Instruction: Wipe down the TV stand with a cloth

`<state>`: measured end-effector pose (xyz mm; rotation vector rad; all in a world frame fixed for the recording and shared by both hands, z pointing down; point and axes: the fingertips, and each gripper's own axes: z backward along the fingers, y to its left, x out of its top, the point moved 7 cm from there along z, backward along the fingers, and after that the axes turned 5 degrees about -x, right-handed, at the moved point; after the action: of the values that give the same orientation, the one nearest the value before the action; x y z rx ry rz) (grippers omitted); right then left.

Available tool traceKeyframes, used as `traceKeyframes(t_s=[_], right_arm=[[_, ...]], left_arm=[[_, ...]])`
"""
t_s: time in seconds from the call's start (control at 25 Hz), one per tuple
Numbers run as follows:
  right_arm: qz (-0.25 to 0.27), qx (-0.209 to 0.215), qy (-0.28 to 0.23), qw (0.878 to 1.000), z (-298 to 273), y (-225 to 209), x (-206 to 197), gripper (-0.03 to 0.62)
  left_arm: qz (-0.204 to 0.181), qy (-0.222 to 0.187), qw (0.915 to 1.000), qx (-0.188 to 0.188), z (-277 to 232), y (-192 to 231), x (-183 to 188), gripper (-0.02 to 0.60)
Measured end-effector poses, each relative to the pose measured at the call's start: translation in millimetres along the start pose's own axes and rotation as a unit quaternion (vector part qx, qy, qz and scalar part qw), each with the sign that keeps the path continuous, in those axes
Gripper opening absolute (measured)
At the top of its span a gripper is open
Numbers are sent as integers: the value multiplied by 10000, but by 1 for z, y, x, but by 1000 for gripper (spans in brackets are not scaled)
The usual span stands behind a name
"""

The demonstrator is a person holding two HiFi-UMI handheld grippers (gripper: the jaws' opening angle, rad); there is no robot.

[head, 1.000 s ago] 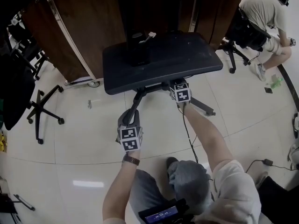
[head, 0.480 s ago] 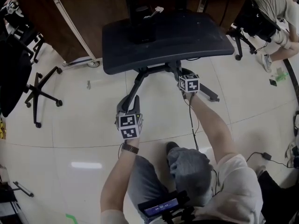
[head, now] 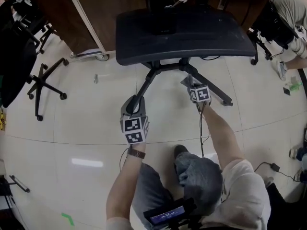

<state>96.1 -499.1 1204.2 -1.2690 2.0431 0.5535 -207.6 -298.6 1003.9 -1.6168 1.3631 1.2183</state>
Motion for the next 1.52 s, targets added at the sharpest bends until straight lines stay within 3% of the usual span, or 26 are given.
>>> traceKeyframes(t_s=[0.12,0.24,0.4,0.52,0.6,0.64,0.8,0.84,0.88,0.92,1.0,1.08,1.16,1.24,1.28,1.36,1.52], right_arm=[[-131,21,-177,9998,-7,11,-12,25],[-17,264,-868,9959,-9,43,48,25],[632,895,-1245,9862,-26,125,111,25],[1338,1663,-979,9720,-38,208,98,25],[1985,2389,-710,9479,-30,273,64,25],[2340,2805,-576,9291,-19,307,43,25],[3352,4392,-191,8333,45,415,-39,25],[3396,4629,-185,8186,58,429,-50,25],[3386,4753,-212,8118,66,436,-55,25],[3338,4761,-268,8131,69,435,-55,25],[3117,4468,-417,8375,58,412,-39,25],[2706,3790,-631,8827,34,361,-8,25],[1960,2817,-984,9341,15,281,33,25],[1013,1724,-1299,9712,1,193,68,25],[637,1211,-1376,9810,-4,153,80,25],[214,420,-1369,9895,-13,87,96,25],[-223,-401,-905,9948,-19,-14,79,25]], left_arm=[[-146,80,9998,53,8,11,-15,130],[-172,105,9995,223,29,27,-25,130],[-133,167,9988,442,49,44,-34,130],[-112,209,9980,589,59,56,-41,130],[-90,225,9974,677,68,64,-42,130],[-76,238,9971,715,71,68,-43,130],[-49,303,9967,756,75,75,-46,130],[-57,314,9968,732,74,75,-47,130],[-71,320,9970,701,72,73,-47,130],[-84,320,9972,669,70,72,-47,130],[-95,307,9976,608,66,69,-46,130],[-118,287,9980,542,61,64,-43,130],[-211,270,9985,417,51,54,-39,130],[-342,289,9987,241,36,44,-35,130],[-387,303,9987,160,29,40,-33,130],[-428,311,9986,11,15,31,-30,130],[-453,333,9982,-206,-6,16,-32,130]])
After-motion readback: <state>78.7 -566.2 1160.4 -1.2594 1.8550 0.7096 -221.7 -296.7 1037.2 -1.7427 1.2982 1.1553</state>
